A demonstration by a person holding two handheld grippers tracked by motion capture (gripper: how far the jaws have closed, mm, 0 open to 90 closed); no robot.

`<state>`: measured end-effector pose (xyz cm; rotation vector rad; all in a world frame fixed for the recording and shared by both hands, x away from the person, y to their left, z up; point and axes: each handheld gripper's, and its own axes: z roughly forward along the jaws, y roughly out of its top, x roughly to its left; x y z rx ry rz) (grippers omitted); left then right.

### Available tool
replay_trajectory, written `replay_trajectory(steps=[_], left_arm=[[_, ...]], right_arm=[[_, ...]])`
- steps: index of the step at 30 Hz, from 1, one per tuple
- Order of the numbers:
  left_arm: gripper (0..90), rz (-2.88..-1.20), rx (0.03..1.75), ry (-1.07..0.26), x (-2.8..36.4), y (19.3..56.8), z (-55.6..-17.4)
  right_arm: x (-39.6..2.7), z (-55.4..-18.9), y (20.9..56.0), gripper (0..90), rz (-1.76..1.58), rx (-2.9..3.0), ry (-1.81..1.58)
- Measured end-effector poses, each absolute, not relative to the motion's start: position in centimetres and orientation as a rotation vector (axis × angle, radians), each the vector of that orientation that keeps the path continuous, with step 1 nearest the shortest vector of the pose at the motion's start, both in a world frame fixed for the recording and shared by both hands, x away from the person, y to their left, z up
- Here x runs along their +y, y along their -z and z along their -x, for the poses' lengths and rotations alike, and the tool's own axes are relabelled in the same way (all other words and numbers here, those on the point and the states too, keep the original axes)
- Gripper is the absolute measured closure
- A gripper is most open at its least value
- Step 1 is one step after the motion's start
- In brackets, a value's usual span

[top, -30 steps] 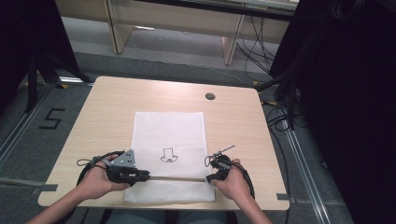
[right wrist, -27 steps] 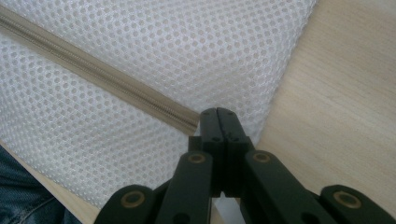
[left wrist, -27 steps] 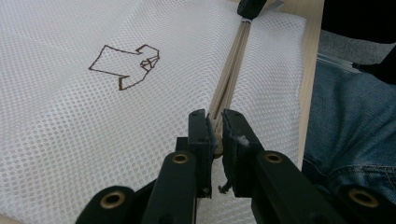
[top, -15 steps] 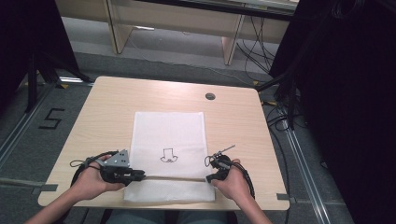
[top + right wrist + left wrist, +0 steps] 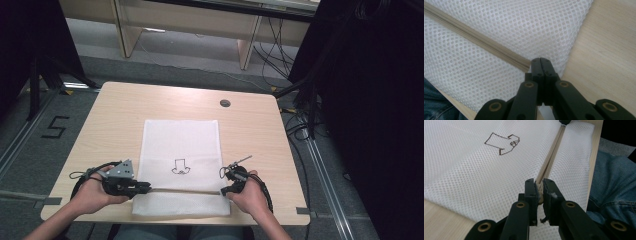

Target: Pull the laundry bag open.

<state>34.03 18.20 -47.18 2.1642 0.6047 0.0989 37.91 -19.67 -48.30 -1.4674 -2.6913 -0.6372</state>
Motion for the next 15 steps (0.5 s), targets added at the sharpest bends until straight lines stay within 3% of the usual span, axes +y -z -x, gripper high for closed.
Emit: replay_trajectory(steps=[15], left_arm=[[81.7,-2.150,0.663,-0.096,20.7,47.4,-33.9]], right_arm=[[-19.6,-37.9,48.2,90.0,1.472,-2.692,0.618]])
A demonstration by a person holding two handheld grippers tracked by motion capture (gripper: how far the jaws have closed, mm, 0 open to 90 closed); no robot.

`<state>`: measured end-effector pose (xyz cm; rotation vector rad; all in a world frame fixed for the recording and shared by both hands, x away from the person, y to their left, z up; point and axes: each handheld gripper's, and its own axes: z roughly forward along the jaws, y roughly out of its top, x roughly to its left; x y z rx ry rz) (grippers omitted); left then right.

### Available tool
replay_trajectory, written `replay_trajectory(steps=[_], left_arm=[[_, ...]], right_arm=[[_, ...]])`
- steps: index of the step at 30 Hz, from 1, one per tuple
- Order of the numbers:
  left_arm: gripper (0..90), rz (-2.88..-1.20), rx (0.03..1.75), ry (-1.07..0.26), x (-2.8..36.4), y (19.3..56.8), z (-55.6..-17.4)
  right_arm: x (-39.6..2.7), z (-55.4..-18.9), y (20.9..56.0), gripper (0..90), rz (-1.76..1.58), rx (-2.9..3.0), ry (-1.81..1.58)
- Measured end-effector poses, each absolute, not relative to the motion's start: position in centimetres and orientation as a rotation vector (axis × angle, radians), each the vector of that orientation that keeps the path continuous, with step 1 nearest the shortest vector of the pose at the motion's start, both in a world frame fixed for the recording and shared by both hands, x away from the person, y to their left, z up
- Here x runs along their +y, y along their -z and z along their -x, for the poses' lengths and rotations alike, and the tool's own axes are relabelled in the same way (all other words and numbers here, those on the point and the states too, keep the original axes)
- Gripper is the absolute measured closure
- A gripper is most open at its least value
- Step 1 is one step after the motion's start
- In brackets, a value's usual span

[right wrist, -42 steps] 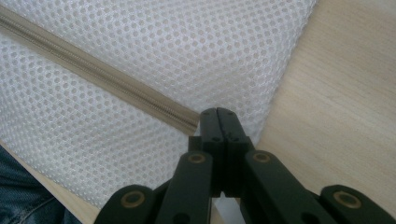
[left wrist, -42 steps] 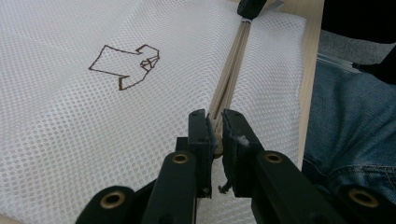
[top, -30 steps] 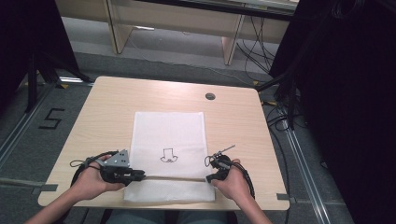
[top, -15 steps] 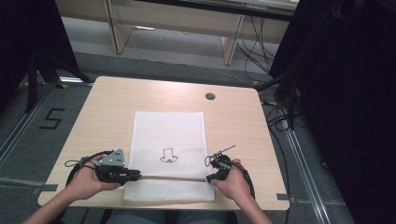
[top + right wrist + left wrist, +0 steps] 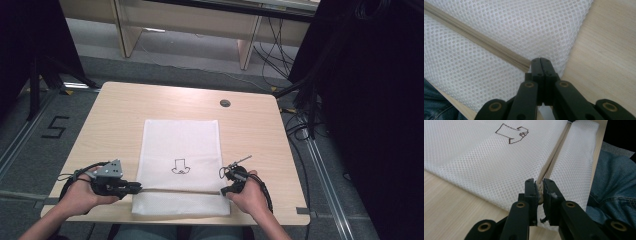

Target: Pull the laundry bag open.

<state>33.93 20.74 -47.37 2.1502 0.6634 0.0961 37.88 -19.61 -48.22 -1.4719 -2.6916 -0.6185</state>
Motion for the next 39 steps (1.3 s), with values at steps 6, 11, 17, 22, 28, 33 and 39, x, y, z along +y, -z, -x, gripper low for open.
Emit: replay_trajectory(steps=[6,11,17,22,28,33,39], left_arm=[[81.7,-2.153,0.685,-0.108,21.6,47.3,-33.9],[81.7,-2.160,0.702,-0.130,22.2,47.3,-33.7],[81.7,-2.185,0.800,-0.139,22.7,47.6,-33.9],[81.7,-2.213,0.787,-0.147,22.4,47.8,-33.9],[81.6,-2.268,0.778,-0.170,22.2,48.2,-34.0],[81.4,-2.259,0.763,-0.167,22.2,48.4,-34.0],[80.7,-2.275,0.743,-0.159,22.1,48.6,-34.0]], right_arm=[[-19.6,-37.8,48.2,90.0,1.472,-2.695,0.624],[-19.6,-37.9,48.2,90.0,1.472,-2.691,0.618],[-19.6,-37.9,48.3,90.0,1.471,-2.687,0.639],[-19.6,-37.9,48.3,90.0,1.471,-2.693,0.644],[-19.6,-37.9,48.3,90.0,1.471,-2.695,0.643],[-19.6,-37.8,48.3,90.0,1.481,-2.690,0.648],[-19.6,-37.7,48.2,90.0,1.486,-2.688,0.636]])
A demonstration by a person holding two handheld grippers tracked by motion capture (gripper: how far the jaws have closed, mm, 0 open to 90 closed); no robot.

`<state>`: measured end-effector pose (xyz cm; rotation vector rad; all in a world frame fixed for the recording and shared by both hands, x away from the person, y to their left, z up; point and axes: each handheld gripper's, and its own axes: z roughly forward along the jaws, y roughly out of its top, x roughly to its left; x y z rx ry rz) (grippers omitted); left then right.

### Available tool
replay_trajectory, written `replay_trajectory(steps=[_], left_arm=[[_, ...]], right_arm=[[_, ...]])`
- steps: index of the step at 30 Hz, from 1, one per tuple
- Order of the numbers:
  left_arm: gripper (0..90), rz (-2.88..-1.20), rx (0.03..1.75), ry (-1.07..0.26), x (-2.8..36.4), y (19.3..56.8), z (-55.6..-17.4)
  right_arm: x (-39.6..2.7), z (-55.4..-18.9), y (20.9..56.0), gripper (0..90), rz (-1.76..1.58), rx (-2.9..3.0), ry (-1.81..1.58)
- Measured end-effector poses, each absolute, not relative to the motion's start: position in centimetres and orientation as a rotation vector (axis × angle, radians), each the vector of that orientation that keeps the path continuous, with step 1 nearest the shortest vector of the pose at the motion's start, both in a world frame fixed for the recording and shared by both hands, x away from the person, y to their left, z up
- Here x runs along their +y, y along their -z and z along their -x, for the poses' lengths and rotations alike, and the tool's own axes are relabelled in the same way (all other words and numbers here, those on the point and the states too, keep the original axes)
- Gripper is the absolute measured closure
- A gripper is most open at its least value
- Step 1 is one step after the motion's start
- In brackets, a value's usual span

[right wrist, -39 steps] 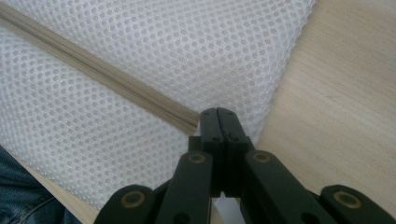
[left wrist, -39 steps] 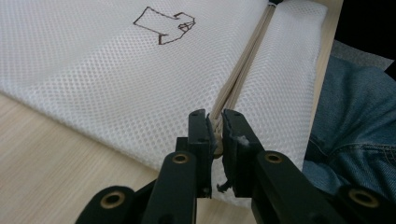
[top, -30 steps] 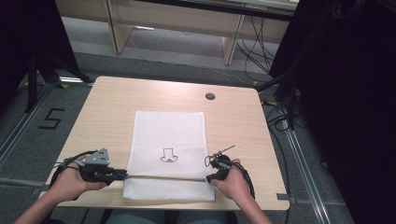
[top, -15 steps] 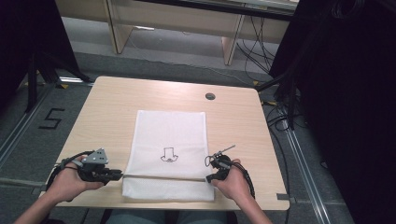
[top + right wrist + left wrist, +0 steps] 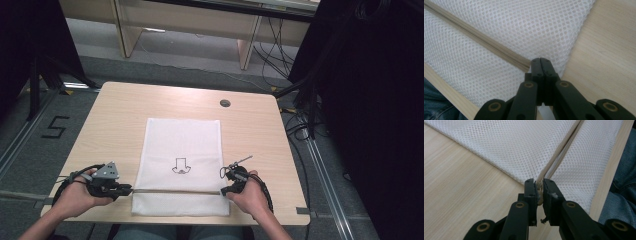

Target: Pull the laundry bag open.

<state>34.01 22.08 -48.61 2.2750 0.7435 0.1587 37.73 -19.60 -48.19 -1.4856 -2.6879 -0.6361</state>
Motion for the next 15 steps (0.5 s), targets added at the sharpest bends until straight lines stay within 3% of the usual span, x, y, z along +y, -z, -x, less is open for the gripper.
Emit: replay_trajectory(steps=[4,10,15], left_arm=[[71.4,-2.168,0.794,-0.135,22.0,48.5,-33.9],[52.0,-2.053,0.805,-0.224,22.1,48.2,-34.5],[44.4,-1.977,0.833,-0.253,22.1,48.2,-34.9]], right_arm=[[-19.4,-37.6,48.2,90.0,1.459,-2.725,0.632],[-19.6,-37.6,48.2,90.0,1.475,-2.712,0.650],[-19.5,-37.4,48.2,90.0,1.483,-2.709,0.642]])
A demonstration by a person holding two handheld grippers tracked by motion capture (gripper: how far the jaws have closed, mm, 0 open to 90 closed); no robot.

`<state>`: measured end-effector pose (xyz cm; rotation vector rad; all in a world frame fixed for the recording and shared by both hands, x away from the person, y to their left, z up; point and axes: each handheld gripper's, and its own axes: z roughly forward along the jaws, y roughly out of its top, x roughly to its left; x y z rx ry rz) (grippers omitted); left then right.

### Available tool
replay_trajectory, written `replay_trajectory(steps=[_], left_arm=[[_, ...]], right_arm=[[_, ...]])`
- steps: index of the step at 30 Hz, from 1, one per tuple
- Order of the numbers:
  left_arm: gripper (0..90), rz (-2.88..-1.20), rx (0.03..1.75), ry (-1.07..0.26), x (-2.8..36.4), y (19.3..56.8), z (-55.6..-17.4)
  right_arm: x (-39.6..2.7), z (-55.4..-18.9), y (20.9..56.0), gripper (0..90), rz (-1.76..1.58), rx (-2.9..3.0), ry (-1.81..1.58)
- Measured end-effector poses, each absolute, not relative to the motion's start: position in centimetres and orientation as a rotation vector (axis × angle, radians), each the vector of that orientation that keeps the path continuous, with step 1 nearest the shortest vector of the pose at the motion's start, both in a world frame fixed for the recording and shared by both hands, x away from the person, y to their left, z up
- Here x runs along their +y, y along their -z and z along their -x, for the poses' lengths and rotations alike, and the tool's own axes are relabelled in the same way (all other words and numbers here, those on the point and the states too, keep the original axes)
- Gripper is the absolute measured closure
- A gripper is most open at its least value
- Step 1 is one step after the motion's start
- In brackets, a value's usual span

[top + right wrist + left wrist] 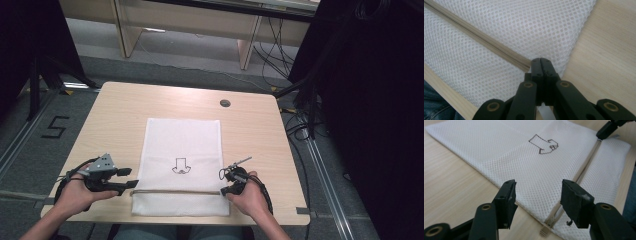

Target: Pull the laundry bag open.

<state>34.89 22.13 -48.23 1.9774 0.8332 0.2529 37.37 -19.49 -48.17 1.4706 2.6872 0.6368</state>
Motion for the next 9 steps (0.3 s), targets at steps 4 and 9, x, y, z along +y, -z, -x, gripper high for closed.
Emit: replay_trajectory(steps=[4,9], left_arm=[[42.1,-1.966,0.846,-0.300,22.57,48.04,-35.22],[41.3,-1.950,0.896,-0.311,22.90,48.24,-35.46]], right_arm=[[-19.60,-37.37,48.21,90.0,-1.481,2.690,-0.639],[-19.59,-37.32,48.21,89.6,-1.475,2.686,-0.643]])
